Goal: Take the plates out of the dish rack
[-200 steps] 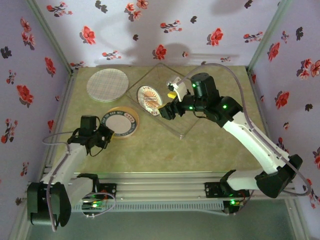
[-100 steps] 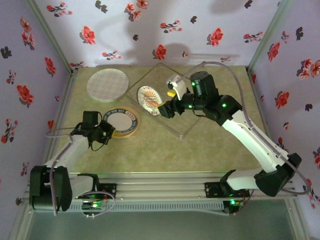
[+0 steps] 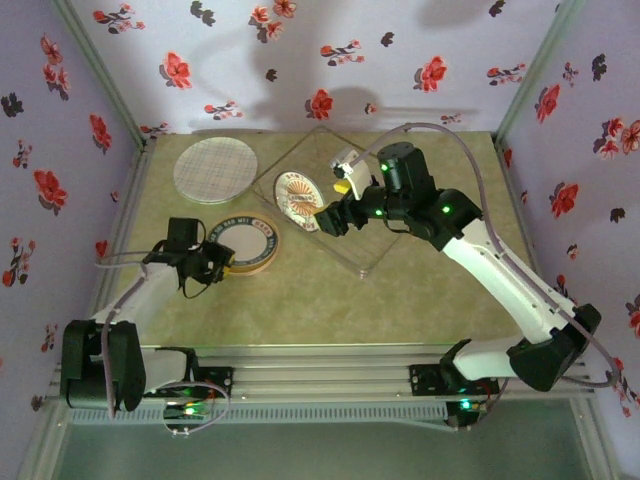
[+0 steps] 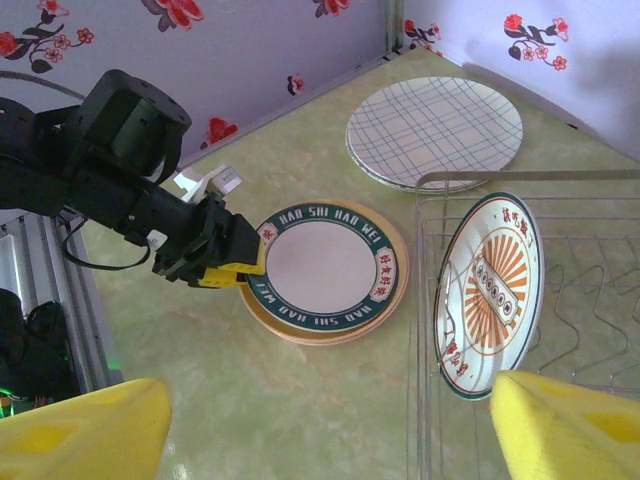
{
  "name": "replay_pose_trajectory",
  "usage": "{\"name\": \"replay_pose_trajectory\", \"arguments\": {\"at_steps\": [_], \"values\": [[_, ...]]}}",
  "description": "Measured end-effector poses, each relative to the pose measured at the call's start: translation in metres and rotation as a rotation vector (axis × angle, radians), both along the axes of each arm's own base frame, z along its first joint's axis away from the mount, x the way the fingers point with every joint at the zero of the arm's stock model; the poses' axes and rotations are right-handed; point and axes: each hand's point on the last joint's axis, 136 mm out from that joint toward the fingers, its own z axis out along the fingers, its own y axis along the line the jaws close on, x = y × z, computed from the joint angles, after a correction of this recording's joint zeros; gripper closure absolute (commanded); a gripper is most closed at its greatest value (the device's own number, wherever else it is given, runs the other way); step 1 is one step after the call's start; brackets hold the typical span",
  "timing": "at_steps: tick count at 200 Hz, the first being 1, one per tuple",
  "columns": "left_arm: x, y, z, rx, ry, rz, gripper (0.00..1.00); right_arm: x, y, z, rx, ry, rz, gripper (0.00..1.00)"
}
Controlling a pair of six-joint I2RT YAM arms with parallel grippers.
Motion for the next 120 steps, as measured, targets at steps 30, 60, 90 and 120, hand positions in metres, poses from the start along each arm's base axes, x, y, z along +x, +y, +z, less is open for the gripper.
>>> {"name": "replay_pose_trajectory", "arguments": {"at_steps": [30, 60, 90, 120], "values": [[0.0018, -0.0005, 0.0045, 0.006, 0.001, -0.012, 0.60, 0.0010, 0.0004, 0.0018, 0.002, -0.003, -0.002, 0.16], [0.0009, -0.0004, 0.0029, 0.017, 0.024, -0.028, 0.56, 0.0012, 0.0007, 0.0030, 0.001, -0.002, -0.001, 0.16], [0.0002, -0.0003, 0.0004, 0.027, 0.048, -0.040, 0.54, 0.0009, 0.0035, 0.0035, 0.006, 0.005, 0.011, 0.16], [-0.0001, -0.0002, -0.0042, 0.034, 0.073, -0.049, 0.51, -0.0011, 0.0059, 0.0023, 0.012, 0.020, 0.024, 0.16]]}}
